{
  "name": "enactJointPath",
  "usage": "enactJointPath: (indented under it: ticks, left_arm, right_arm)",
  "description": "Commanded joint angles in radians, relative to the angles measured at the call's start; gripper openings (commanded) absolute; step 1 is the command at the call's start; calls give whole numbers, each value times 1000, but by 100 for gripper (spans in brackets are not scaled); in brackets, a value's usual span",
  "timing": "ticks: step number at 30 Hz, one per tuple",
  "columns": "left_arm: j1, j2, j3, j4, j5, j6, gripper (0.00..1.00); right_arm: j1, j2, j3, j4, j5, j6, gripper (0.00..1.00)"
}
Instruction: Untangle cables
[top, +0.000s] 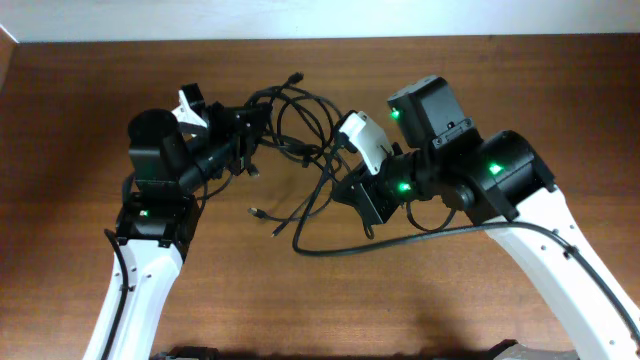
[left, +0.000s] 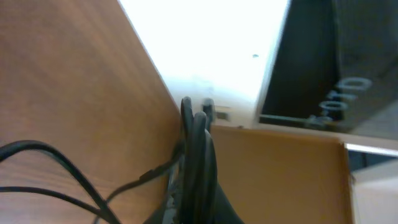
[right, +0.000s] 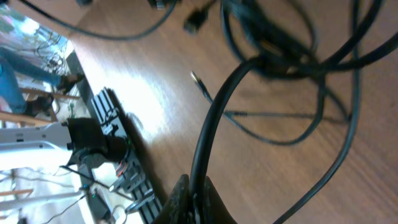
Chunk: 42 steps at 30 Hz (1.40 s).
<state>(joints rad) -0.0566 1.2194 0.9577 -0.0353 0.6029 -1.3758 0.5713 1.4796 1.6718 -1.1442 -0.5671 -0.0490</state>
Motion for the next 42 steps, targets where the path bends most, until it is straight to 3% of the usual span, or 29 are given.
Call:
enactJointPath:
  ticks: [1, 12, 22, 24, 29, 30, 31, 32, 42]
  left_arm:
    - [5, -8, 5, -68, -48, 46, 0]
    - [5, -8, 5, -353, -182, 46, 0]
    - [-29, -8, 5, -373, -76, 95, 0]
    - [-27, -8, 5, -352, -75, 100, 0]
    - [-28, -8, 5, -165, 60, 370, 0]
    - [-28, -8, 5, -143, 86, 404, 0]
    - [-27, -8, 5, -107, 129, 438, 0]
    - [-27, -8, 5, -81, 169, 451, 0]
    - [-28, -8, 5, 290, 450, 450, 0]
  right_arm:
    - [3, -54, 12, 40, -24, 5, 4]
    - [3, -71, 12, 128, 27, 114, 4]
    - [2, -71, 11, 193, 136, 261, 4]
    - [2, -71, 12, 146, 279, 350, 4]
    - [2, -71, 11, -6, 641, 559, 4]
    - [2, -71, 11, -20, 653, 563, 24]
    - [3, -71, 11, -33, 654, 563, 82]
    - [3, -71, 11, -41, 654, 562, 99]
    - [3, -71, 11, -6, 616, 525, 99]
